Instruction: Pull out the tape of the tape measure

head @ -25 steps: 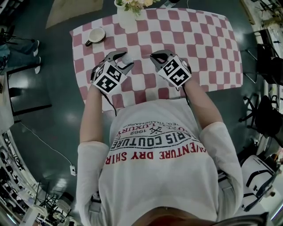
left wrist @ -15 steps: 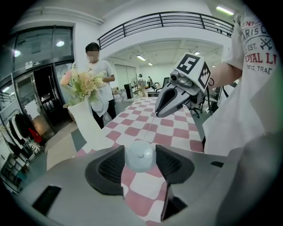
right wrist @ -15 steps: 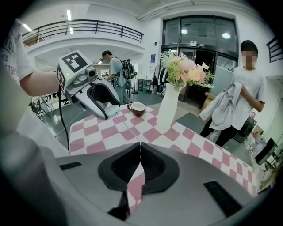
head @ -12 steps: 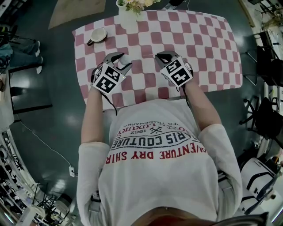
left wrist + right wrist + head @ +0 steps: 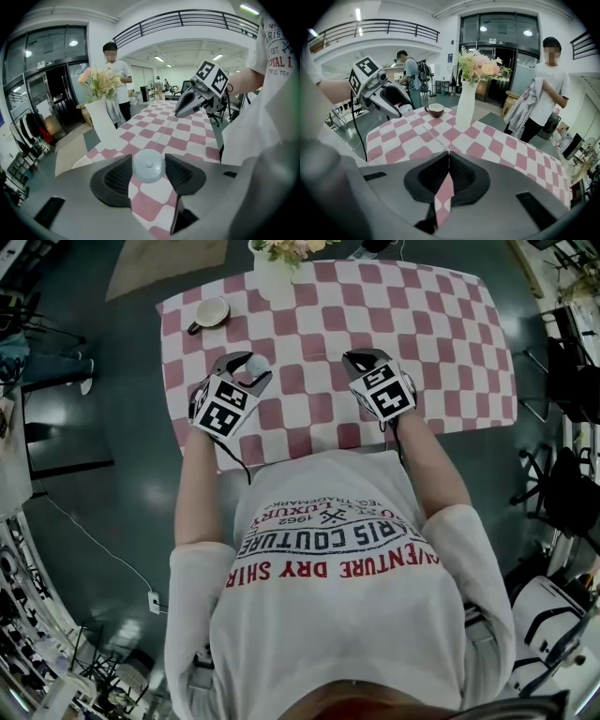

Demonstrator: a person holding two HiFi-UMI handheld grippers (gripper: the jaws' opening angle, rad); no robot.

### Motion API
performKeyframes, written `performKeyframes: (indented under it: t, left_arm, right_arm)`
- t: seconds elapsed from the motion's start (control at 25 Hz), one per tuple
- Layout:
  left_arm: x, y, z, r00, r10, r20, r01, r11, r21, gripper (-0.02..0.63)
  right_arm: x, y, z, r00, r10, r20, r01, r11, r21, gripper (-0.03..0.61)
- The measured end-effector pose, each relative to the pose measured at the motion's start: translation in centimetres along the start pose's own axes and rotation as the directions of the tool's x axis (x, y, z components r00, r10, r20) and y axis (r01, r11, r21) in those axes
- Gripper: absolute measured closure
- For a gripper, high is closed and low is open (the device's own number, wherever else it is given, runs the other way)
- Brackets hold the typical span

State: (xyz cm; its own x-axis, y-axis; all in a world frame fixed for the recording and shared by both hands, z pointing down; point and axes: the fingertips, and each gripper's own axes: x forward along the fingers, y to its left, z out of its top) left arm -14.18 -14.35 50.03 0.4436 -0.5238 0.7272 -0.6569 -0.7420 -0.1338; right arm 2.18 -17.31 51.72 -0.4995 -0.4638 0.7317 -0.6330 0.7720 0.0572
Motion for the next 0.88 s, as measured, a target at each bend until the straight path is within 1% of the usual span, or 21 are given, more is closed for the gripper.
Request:
performKeyframes:
  t: [0.2,0.28,0.36,0.44,0.56,0.8,0.88]
  left_arm:
    - [0.1,-0.2,-0.4,1.000,-0.007,-0.006,0.007,1.000,-0.013,0.379]
    - [0.1,-0.2,-0.6,1.000,-0.004,-0.008,0.003,1.000,-0.020,0.379]
    - [0.0,0.5,-1.0,1.000,0.022,-0.020,-0.022,0.999,-0.024,0.379]
    - [-0.3,1.4,-1.5,0.999,0.040,-0.025,-0.041,0.998,-0.054,0.380]
    - [-0.7,2.2,-1.7,0.999,0.047,0.002,-0.046,0.994,-0.102,0.380]
    - [-0.5,2.1,-1.7,0.999,0.052,0.006,-0.051,0.993,-0.109,0.380]
    - [-0.6,2.4,-2.4,0.997,0.074,-0.026,-0.076,0.991,-0.111,0.380]
  right_arm:
    - [0.1,-0.2,-0.3,1.000,-0.004,-0.013,0.004,1.000,-0.005,0.548]
    - [0.2,-0.6,-0.7,0.999,-0.024,-0.026,0.023,1.000,-0.012,0.548]
    - [0.1,-1.4,-1.3,0.998,-0.054,-0.043,0.054,0.999,-0.004,0.548]
    - [-0.2,-2.4,-1.7,0.996,-0.073,-0.052,0.075,0.997,0.027,0.548]
    - [-0.6,-3.3,-1.8,0.995,-0.088,-0.045,0.091,0.994,0.060,0.548]
    - [-0.6,-4.0,-2.0,0.993,-0.113,-0.033,0.116,0.990,0.076,0.548]
    - [-0.7,-4.5,-2.5,0.989,-0.136,-0.051,0.140,0.988,0.069,0.548]
